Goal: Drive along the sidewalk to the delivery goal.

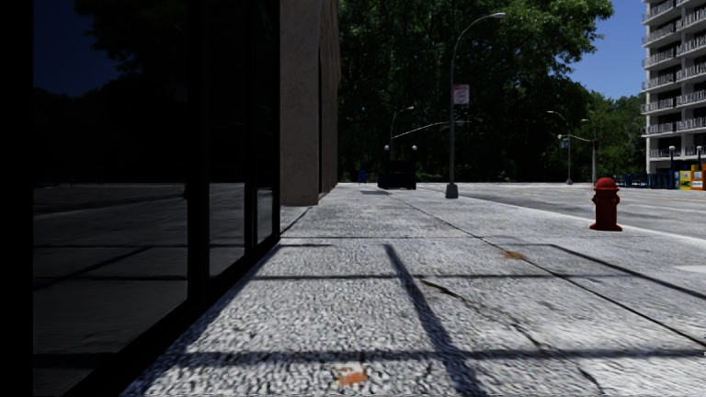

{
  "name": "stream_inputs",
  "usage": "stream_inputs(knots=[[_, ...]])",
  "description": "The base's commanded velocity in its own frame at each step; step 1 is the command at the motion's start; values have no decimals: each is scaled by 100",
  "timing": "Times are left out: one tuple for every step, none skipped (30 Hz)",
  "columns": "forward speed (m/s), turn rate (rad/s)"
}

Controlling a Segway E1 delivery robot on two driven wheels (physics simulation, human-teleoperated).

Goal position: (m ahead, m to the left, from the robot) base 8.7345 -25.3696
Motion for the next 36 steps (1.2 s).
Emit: stream_inputs(knots=[[200,0],[200,0],[200,0],[200,0],[200,0],[200,0],[200,0],[200,0],[200,0],[200,0],[200,0],[200,0],[200,0],[200,0],[200,0],[200,0],[200,0],[200,0],[200,0],[200,0],[200,0],[200,0],[200,0],[200,0],[200,0],[200,0],[200,0],[200,0],[200,0],[200,0],[200,0],[200,0],[200,0],[200,0],[200,0],[200,0]])
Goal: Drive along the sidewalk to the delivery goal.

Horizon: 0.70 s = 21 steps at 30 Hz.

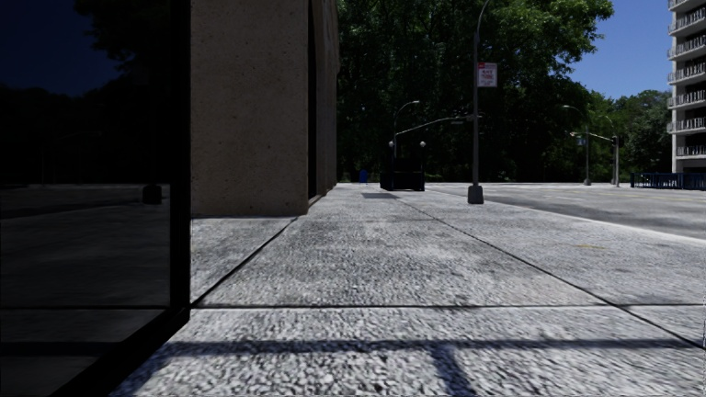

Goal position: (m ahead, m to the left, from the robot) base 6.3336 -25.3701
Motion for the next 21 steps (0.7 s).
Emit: stream_inputs(knots=[[200,0],[200,0],[200,0],[200,0],[200,0],[200,0],[200,0],[200,0],[200,0],[200,0],[200,0],[200,0],[200,0],[200,0],[200,0],[200,0],[200,0],[200,0],[200,0],[200,0],[200,0]])
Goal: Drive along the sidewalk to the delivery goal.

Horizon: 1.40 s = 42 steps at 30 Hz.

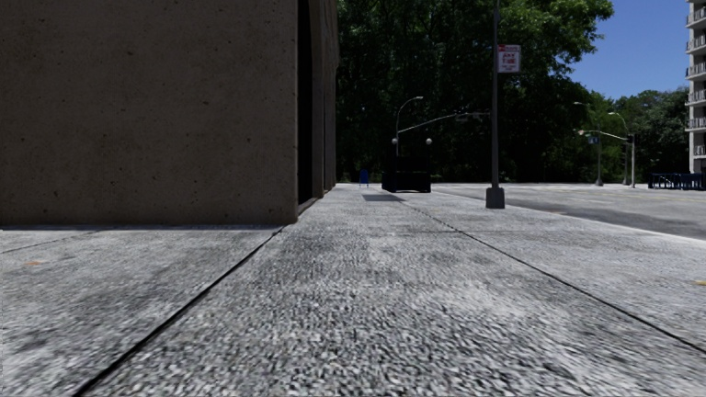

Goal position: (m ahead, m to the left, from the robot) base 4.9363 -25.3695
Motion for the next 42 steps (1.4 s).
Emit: stream_inputs(knots=[[200,0],[200,0],[200,0],[200,0],[200,0],[200,0],[200,0],[200,0],[200,0],[200,0],[200,0],[200,0],[200,0],[200,0],[200,0],[200,0],[200,0],[200,0],[200,0],[200,0],[200,0],[200,0],[200,0],[200,0],[200,0],[200,0],[200,0],[200,0],[200,0],[200,0],[200,0],[200,0],[200,0],[200,0],[200,0],[200,0],[200,0],[200,0],[200,0],[200,0],[200,0],[200,0]])
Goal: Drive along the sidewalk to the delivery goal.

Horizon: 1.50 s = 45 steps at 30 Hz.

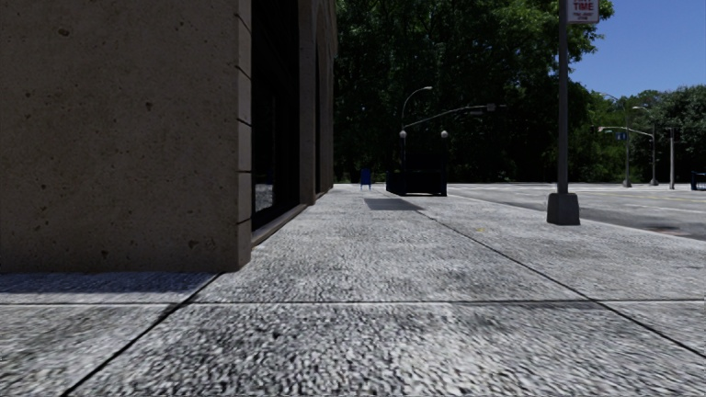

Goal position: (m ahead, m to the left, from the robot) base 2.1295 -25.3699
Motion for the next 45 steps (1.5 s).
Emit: stream_inputs(knots=[[200,0],[200,0],[200,0],[200,0],[200,0],[200,0],[200,0],[200,0],[200,0],[200,0],[200,0],[200,0],[200,0],[200,0],[200,0],[200,0],[200,0],[200,0],[200,0],[200,0],[200,0],[200,0],[200,0],[200,0],[200,0],[200,0],[200,0],[200,0],[200,0],[200,0],[200,0],[200,0],[200,0],[200,0],[200,0],[200,0],[200,0],[200,0],[200,0],[200,0],[200,0],[200,0],[200,0],[200,0],[200,0]])
